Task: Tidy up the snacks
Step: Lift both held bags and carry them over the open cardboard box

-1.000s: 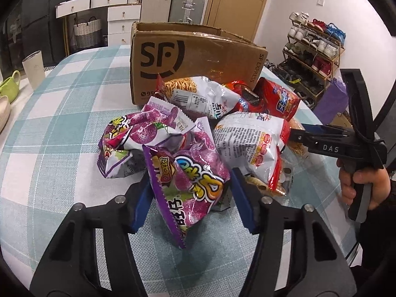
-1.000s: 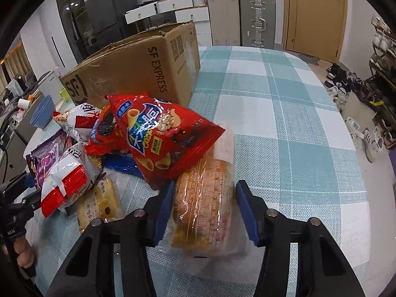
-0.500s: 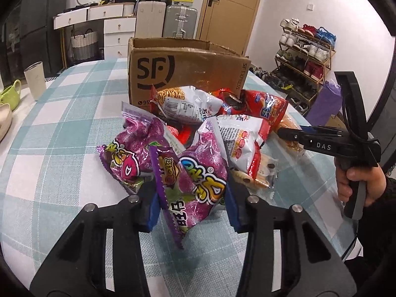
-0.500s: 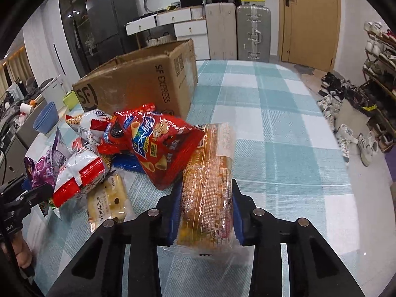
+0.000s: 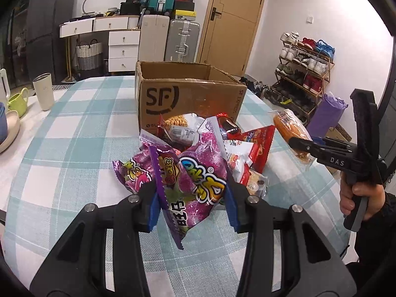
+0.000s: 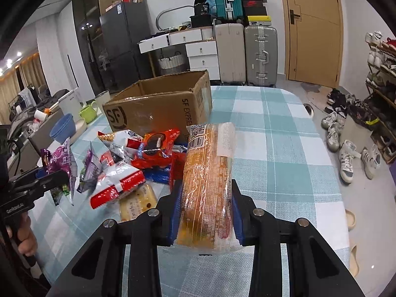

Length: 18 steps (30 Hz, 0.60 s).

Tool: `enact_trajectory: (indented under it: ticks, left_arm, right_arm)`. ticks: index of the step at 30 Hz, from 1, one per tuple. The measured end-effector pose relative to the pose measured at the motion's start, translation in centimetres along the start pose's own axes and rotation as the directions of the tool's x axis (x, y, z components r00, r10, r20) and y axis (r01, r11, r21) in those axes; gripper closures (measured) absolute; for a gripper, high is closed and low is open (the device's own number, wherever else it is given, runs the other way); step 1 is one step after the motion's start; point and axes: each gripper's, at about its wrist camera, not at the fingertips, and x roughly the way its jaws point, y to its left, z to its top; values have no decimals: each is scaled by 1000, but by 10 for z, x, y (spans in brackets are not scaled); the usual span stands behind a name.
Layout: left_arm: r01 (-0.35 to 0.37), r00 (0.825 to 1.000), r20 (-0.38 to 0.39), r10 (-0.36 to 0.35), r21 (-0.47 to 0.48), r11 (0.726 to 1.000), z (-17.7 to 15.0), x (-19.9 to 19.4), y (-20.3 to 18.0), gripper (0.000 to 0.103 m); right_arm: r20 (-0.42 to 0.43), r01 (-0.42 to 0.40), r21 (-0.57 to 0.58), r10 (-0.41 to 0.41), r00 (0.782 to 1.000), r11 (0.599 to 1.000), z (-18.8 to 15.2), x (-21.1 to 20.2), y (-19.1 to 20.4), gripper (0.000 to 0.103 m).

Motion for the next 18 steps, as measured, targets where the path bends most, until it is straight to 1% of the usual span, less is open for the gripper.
enact_trajectory:
  ticks: [6, 11, 18]
  left_arm:
    - [-34, 999, 7, 35, -12, 999, 15, -6, 7, 63]
    - [-60, 998, 8, 60, -12, 998, 31, -3, 10, 63]
    - [-87, 996, 33, 87, -20, 996, 60, -7, 15, 63]
  right_arm:
    - [39, -25, -8, 25, 999, 1000, 13, -8, 4, 69]
    - [63, -45, -16, 46, 997, 999, 27, -14, 9, 69]
    - [81, -72, -23, 74, 994, 997, 51, -18, 20, 69]
